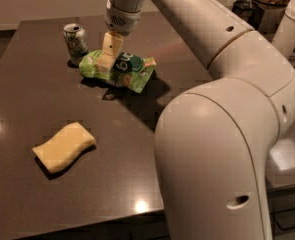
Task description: Move green rice chip bag near 7up can
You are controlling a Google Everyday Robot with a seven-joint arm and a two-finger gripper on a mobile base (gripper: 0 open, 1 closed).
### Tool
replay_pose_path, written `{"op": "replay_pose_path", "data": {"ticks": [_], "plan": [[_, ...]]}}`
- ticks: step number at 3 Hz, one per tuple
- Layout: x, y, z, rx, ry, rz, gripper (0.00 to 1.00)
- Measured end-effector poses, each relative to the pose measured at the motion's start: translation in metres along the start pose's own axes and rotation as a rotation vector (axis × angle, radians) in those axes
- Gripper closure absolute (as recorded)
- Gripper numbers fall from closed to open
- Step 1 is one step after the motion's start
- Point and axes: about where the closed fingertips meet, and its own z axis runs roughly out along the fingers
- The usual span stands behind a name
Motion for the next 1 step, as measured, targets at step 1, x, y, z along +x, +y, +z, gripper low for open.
{"op": "replay_pose_path", "data": {"ticks": [1], "plan": [[0.0, 0.0, 0.0, 0.0, 0.0, 0.0, 0.0]]}}
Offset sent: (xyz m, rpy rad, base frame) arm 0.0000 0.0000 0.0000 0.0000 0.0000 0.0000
